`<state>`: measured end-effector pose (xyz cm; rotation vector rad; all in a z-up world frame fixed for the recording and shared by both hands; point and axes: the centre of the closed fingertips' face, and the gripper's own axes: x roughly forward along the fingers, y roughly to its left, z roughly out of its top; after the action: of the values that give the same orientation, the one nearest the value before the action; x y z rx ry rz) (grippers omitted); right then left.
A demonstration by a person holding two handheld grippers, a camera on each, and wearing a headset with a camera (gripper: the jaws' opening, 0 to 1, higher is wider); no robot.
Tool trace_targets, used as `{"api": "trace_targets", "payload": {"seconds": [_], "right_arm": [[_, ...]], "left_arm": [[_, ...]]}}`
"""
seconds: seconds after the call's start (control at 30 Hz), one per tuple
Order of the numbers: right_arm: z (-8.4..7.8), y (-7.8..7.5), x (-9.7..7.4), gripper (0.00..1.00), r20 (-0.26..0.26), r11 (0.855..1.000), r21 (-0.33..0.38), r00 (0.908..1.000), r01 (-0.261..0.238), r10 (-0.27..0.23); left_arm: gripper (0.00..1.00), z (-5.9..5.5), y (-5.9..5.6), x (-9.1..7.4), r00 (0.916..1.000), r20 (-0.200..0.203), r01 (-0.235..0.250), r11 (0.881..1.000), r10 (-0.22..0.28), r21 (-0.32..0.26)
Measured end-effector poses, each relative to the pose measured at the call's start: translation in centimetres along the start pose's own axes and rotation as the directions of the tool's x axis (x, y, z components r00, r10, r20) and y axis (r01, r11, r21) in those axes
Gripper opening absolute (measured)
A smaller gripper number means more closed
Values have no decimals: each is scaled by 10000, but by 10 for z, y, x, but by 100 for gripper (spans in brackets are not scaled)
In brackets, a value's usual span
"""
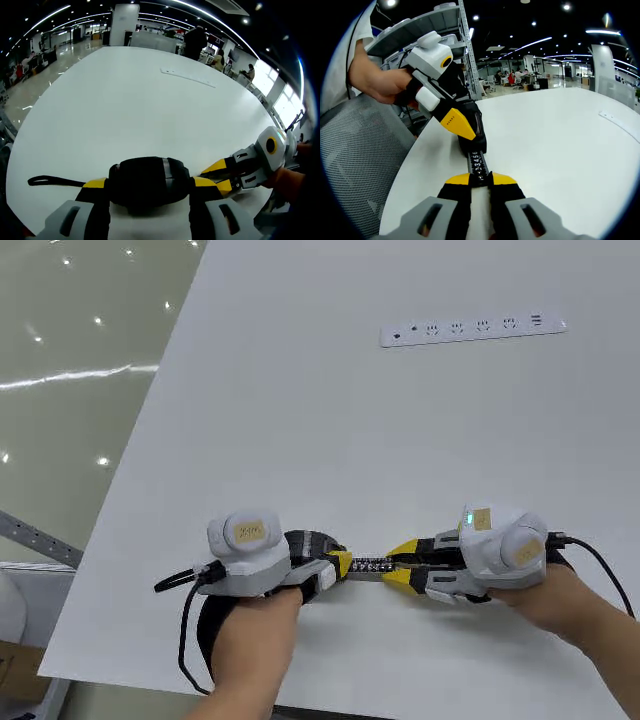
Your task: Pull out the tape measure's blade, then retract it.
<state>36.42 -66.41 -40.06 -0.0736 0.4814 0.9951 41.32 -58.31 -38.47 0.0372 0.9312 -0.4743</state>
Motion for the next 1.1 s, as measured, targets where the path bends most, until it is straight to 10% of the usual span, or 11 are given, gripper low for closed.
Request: {"api": "trace_targets", "payload": {"seconds": [1.1], "right_arm": [[8,1,17,11,-136,9998,-183,9999,102,-104]], "left_arm": [[58,-1,2,-1,9994,-359,-11,10000,8,-71]]}}
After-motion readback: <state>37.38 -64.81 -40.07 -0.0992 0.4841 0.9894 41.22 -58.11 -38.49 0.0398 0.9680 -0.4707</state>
